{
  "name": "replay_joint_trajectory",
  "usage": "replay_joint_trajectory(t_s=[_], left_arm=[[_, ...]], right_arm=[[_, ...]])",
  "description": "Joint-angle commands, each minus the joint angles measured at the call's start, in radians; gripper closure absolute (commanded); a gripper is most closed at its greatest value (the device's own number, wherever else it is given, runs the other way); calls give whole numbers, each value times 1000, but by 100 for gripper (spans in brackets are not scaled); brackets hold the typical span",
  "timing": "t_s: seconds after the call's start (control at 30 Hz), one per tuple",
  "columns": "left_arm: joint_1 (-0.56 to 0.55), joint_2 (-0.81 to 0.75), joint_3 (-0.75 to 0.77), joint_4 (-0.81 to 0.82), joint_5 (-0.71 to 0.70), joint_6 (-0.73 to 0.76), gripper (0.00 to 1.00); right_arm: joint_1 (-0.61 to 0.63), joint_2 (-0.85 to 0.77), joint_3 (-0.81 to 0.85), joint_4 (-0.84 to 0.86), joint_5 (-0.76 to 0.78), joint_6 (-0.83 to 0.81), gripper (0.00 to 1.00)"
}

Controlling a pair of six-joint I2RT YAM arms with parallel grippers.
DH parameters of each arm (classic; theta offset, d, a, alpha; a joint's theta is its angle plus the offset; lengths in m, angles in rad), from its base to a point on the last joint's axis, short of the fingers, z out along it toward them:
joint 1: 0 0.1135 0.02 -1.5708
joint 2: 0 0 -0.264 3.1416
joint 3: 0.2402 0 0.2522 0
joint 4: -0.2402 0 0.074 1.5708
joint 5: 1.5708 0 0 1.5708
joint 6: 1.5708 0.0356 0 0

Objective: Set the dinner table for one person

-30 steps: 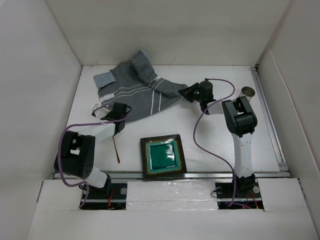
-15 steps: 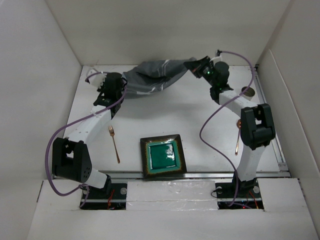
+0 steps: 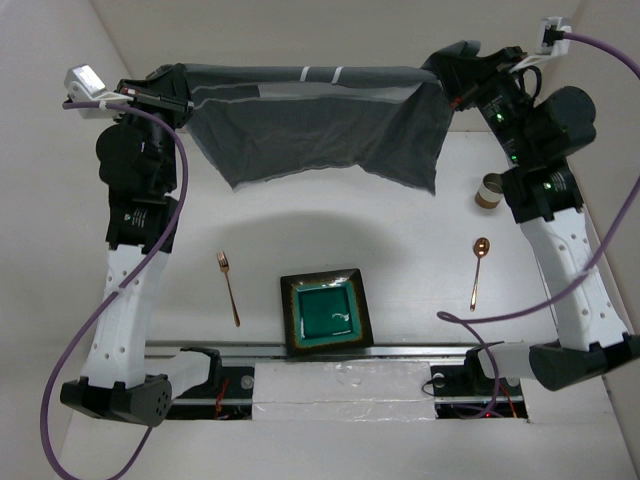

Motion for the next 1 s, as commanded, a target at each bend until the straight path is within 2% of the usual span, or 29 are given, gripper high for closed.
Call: replay_joint_trajectory(t_s=[0.0, 0.1, 0.2, 0.37, 0.47, 0.53, 0.67, 0.7, 0.73, 0.77, 0.9, 0.97], left_arm=[[39, -54, 2, -18, 54, 3, 100], [39, -86, -15, -53, 96, 7, 100], [39, -58, -36, -116, 156, 15, 100], [39, 53, -93, -132, 190, 36, 100], [39, 203, -8, -205, 173, 74, 100], [39, 321, 104, -239, 157, 113, 100], [39, 510, 317, -328, 142, 145, 100], [50, 585, 438, -349, 145, 150, 100], [50, 617, 497, -378, 154, 154, 100], [62, 703, 614, -439, 185, 156, 100], [87, 733, 775, -452, 219, 139, 100], [102, 704, 767, -411, 277, 116, 100]], right_arm=[[-20, -111, 6, -189, 110, -144, 100], [-11, -203, -81, -218, 150, -155, 100], [0, -220, -162, -228, 166, -154, 100], [-23, -118, -198, -212, 138, -154, 100], [-48, 5, -166, -197, 105, -154, 100], [-60, 69, -140, -182, 80, -154, 100], [-80, 247, 24, -168, 13, -129, 100], [-89, 318, 61, -168, 6, -117, 100], [-89, 350, 104, -172, 3, -111, 100], [-98, 420, 217, -239, -1, -108, 100], [-109, 524, 495, -329, -8, -103, 100], [-122, 541, 529, -338, -20, -100, 100]])
